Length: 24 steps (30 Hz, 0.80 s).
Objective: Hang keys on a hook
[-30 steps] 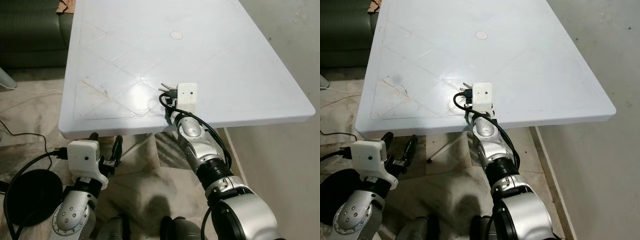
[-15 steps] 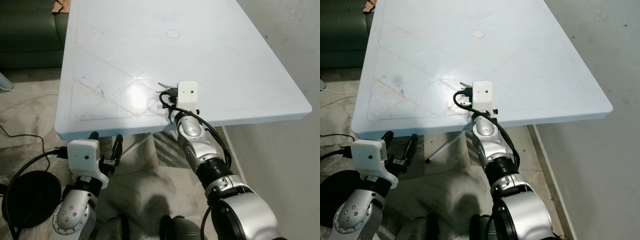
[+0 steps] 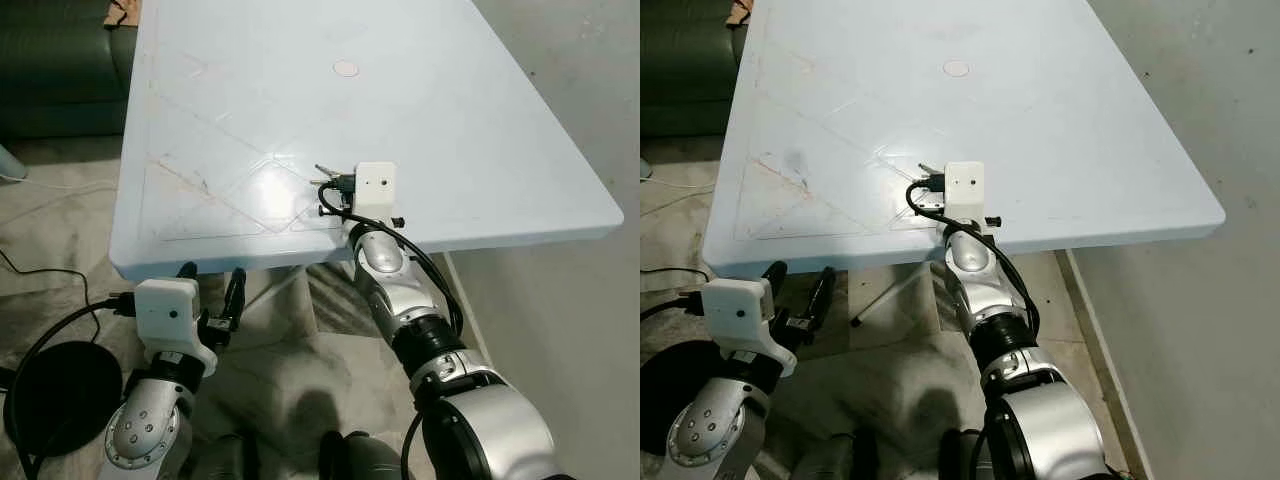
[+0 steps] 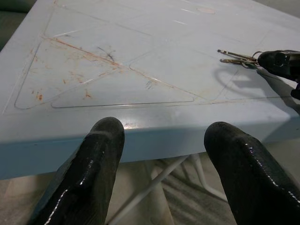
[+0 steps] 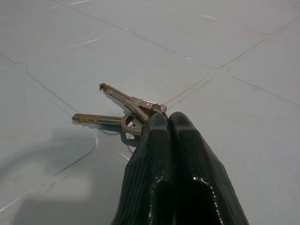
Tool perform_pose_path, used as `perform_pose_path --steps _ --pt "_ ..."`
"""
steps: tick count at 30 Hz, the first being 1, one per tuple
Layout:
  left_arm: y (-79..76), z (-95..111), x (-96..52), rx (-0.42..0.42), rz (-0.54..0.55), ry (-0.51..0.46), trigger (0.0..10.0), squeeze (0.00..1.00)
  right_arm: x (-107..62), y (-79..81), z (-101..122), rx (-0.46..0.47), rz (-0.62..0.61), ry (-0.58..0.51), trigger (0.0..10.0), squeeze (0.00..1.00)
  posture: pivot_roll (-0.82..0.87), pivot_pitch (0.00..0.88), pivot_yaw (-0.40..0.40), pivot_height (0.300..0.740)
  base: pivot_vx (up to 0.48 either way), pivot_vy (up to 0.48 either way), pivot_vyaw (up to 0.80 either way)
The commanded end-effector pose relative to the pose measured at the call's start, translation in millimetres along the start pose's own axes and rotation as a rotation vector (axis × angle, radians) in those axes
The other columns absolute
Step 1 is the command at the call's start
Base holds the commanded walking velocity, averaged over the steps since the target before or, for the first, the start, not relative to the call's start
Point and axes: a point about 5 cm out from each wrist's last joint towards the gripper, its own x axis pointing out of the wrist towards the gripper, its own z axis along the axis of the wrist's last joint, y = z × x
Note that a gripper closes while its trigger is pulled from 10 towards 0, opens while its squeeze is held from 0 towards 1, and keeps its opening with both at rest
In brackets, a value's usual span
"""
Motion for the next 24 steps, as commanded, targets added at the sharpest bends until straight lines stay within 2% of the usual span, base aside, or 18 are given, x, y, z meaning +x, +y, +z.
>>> perform_pose_path --steps 1,6,10,12,14,15,19,24 --pt "0.3 -1.1 -3.2 0.006 0.012 0.016 10.0 0.0 -1.2 13.6 0.0 0.006 0.028 0.002 0.0 0.0 0.09 0.253 -0.119 0.724 0.0 0.0 0.0" --pt "4.7 0.7 -0.4 -0.013 0.042 0.005 10.0 0.0 -0.6 12.4 3.1 0.016 0.027 -0.004 0.0 0.0 0.09 0.251 -0.12 0.724 0.0 0.0 0.0" --pt "15.5 4.4 5.2 -0.028 0.109 -0.011 10.0 0.0 1.1 0.9 10.9 0.036 0.028 -0.032 0.2 0.0 0.08 0.241 -0.122 0.724 0.0 0.0 0.0" --pt "22.8 7.6 9.1 -0.042 0.145 -0.024 10.0 0.0 1.9 -7.9 17.7 0.05 0.031 -0.06 5.5 0.0 0.08 0.228 -0.12 0.724 0.0 0.0 0.0" --pt "23.9 7.4 9.4 -0.041 0.151 -0.023 10.0 0.0 1.8 -8.9 18.0 0.051 0.03 -0.062 5.5 0.0 0.08 0.228 -0.12 0.724 0.0 0.0 0.0" --pt "30.1 10.5 13.0 -0.048 0.18 -0.035 10.0 0.0 1.3 -17.4 24.5 0.078 0.048 -0.095 10.0 0.0 0.07 0.219 -0.118 0.724 0.0 0.0 0.0" --pt "37.4 15.7 19.0 -0.062 0.204 -0.057 10.0 0.0 -3.7 -30.2 32.7 0.15 0.115 -0.164 10.0 0.0 0.06 0.206 -0.116 0.724 0.0 0.0 0.0" --pt "42.2 23.8 27.2 -0.04 0.218 -0.089 10.0 0.0 -16.4 -42.9 41.6 0.114 0.21 -0.275 10.0 0.0 0.05 0.18 -0.111 0.724 0.0 0.0 0.0"
